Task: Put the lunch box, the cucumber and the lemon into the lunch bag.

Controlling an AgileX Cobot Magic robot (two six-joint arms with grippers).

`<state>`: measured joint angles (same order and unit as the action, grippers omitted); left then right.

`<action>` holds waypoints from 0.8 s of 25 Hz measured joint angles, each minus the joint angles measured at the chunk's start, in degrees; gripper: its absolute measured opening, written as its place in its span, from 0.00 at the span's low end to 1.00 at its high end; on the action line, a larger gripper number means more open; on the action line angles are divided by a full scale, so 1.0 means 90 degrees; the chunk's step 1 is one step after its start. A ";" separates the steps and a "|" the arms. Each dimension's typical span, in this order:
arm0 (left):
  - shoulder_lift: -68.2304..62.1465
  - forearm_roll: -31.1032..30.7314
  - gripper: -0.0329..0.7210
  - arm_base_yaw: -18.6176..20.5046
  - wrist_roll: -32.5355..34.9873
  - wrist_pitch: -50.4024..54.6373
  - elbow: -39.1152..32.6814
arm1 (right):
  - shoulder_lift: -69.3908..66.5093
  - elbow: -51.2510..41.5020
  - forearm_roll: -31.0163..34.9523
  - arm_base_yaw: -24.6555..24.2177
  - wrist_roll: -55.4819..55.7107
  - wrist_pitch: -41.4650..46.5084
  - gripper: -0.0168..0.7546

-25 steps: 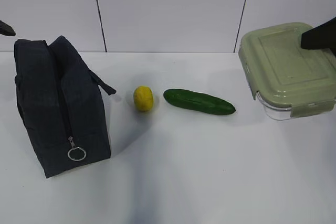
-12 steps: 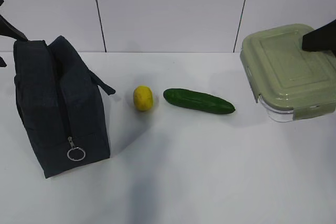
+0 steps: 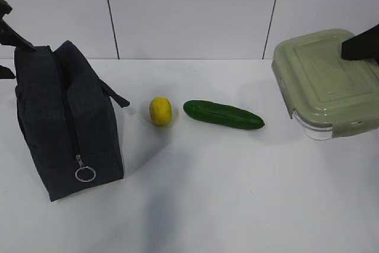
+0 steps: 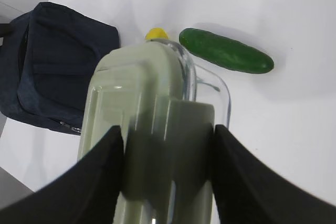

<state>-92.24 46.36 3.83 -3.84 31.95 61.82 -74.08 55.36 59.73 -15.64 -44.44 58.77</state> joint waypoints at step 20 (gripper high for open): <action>-0.0084 0.0443 0.09 0.0000 0.0697 0.0156 0.0000 | 0.0000 0.0000 -0.0036 0.0000 0.0000 0.0000 0.53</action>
<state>-92.99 50.35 3.83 2.43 33.36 61.82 -74.08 55.36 59.40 -15.64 -44.44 58.77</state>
